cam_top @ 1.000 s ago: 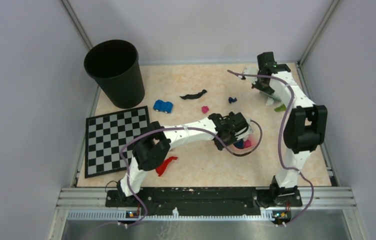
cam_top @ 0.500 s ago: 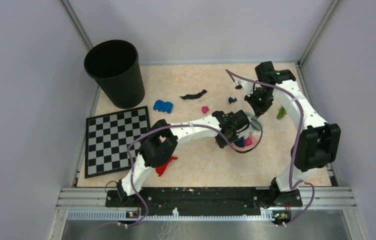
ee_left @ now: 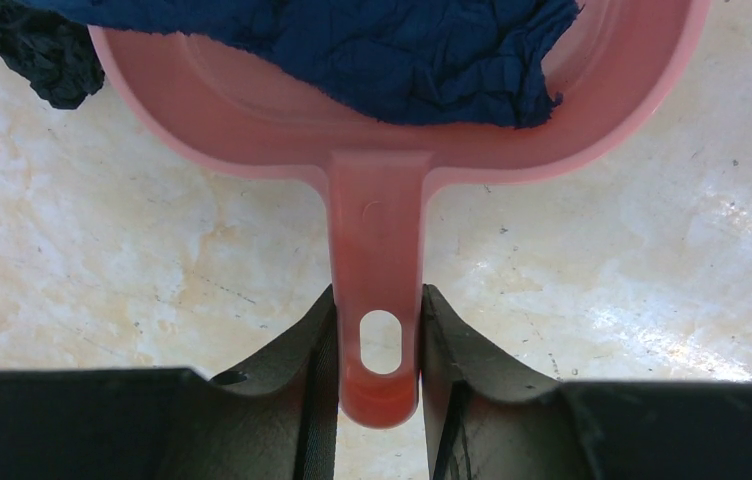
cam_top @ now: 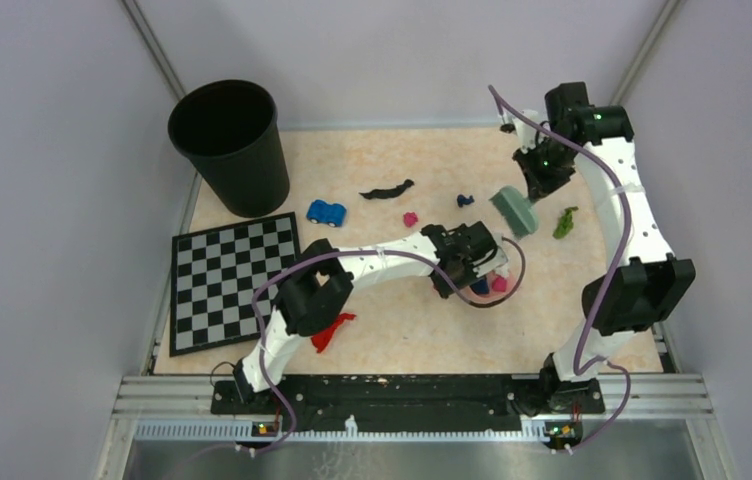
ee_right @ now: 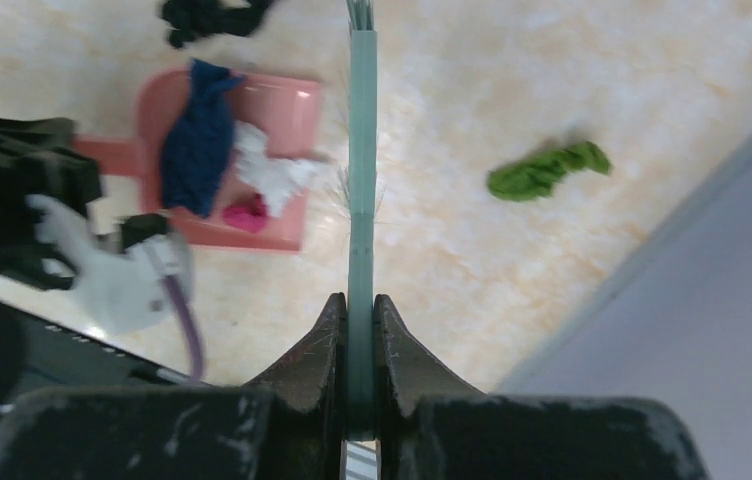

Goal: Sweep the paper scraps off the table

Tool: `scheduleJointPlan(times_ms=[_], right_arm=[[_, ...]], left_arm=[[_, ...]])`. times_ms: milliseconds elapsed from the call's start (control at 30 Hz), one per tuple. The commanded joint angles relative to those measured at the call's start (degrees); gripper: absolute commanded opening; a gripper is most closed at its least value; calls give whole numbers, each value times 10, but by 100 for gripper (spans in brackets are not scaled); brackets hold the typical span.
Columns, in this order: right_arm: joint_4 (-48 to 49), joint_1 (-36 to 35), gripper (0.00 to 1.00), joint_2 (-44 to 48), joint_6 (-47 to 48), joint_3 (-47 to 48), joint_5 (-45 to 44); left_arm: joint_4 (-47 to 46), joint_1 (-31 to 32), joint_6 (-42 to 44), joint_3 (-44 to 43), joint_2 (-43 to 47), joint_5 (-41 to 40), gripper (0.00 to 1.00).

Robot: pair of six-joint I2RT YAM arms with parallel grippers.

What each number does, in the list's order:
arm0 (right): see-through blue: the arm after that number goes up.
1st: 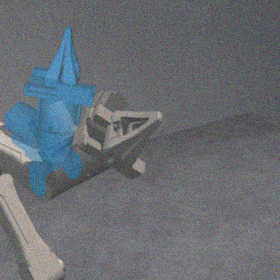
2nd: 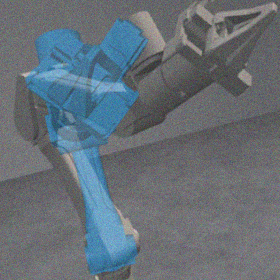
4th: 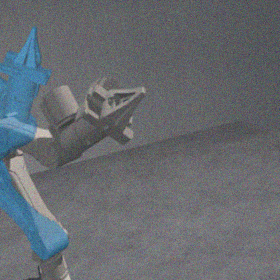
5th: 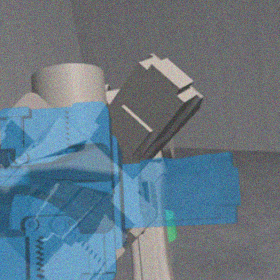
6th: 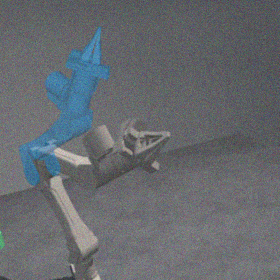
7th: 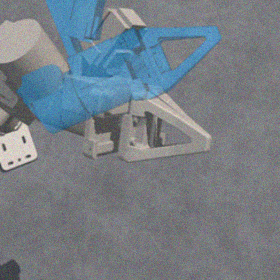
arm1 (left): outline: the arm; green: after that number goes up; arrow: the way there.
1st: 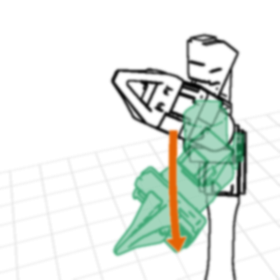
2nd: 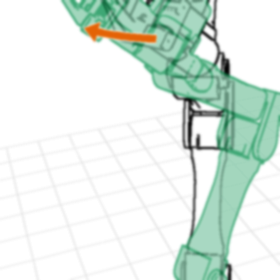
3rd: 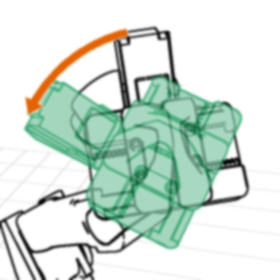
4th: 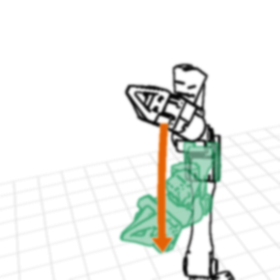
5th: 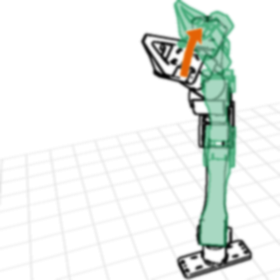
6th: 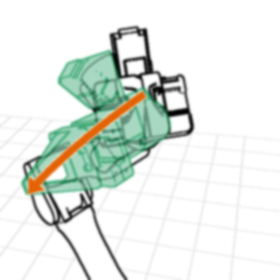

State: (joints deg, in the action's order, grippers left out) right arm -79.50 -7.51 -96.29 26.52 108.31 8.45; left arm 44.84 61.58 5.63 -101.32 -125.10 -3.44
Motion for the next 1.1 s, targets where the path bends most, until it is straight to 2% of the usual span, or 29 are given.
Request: scheduleJointPlan(times_ms=[0,200,367,500,567,667,800,867,967,1067], right_arm=[[47,15,0,3,56,3,-153],[257,43,0,23,167,-125,-344],[393,73,0,24,220,-219,-376],[447,100,0,3,235,-262,-376],[442,102,0,-13,227,-263,-362],[373,102,0,-34,185,-241,-305],[234,98,0,-35,112,-189,-157],[208,89,0,-7,94,-216,-93],[193,46,0,50,76,-290,-64],[164,21,0,96,55,-318,-18]], left_arm=[[-31,2,-2,25,47,14,0],[-20,2,5,17,46,22,0],[18,4,8,-1,37,18,0],[34,4,15,-11,32,7,0],[41,4,18,-18,28,0,0],[56,4,27,-30,22,-6,0],[64,4,35,-36,13,-5,0],[67,5,35,-43,6,0,0],[72,5,37,-57,-4,7,0],[77,5,39,-69,-18,7,0]])
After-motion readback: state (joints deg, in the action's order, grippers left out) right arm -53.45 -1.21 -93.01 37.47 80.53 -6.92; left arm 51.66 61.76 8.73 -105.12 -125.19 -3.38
